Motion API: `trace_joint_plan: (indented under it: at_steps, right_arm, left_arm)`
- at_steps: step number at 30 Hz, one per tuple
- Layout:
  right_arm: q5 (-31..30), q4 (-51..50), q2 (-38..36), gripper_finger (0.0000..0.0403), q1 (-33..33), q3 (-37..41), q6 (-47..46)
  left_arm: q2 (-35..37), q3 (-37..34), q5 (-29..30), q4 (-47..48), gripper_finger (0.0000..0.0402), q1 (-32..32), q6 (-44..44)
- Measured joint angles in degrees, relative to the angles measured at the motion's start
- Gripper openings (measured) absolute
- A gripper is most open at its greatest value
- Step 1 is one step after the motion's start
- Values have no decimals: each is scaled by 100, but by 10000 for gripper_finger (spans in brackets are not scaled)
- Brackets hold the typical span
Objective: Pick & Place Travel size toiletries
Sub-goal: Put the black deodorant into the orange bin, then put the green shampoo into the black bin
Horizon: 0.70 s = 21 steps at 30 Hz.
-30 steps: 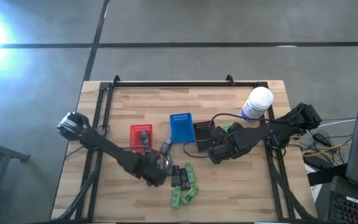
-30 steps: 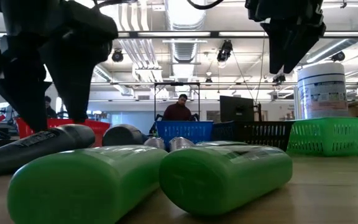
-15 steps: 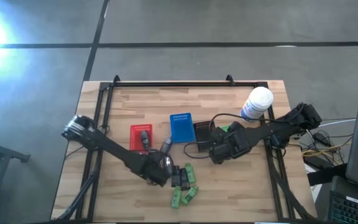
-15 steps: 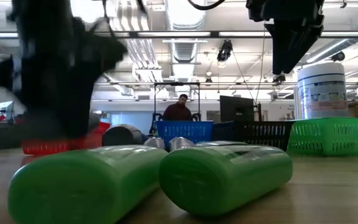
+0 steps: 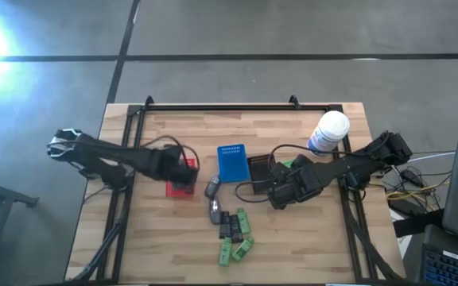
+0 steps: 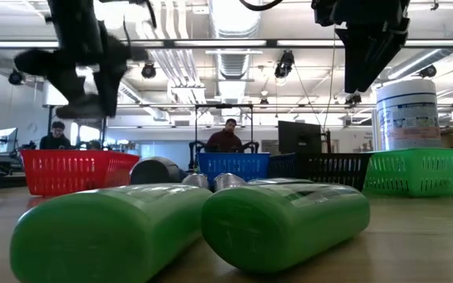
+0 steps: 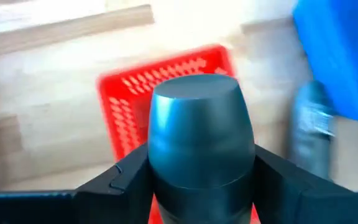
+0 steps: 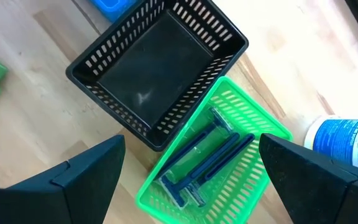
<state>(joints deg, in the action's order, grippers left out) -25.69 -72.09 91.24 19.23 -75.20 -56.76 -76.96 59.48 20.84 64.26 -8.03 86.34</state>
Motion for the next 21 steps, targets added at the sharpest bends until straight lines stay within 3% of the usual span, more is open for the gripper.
trace_joint_plan:
  at_steps: [2,6,9,11,15,18,21]
  right_arm:
    - [8,59,0,368,2,0,1]
    - [45,109,0,368,0,0,1]
    - [58,212,0,368,-1,0,144]
    - [217,355,0,368,-1,0,372]
    - [993,884,28,368,1,37,570]
    - [1704,1535,244,368,14,44,256]
    - [1970,2135,633,368,133,27,-397]
  left_arm:
    - [20,-256,-208,-222,231,280,-271]
    - [21,-513,-882,-245,333,564,-602]
    - [107,-446,-943,-313,383,515,-923]
    - [214,-258,-902,-385,390,441,-1221]
    - [360,-100,-950,-1431,376,141,-2758]
    - [377,-98,-1091,-1781,367,-146,-3553]
    - [421,-155,-1067,-1701,364,-359,-3954]
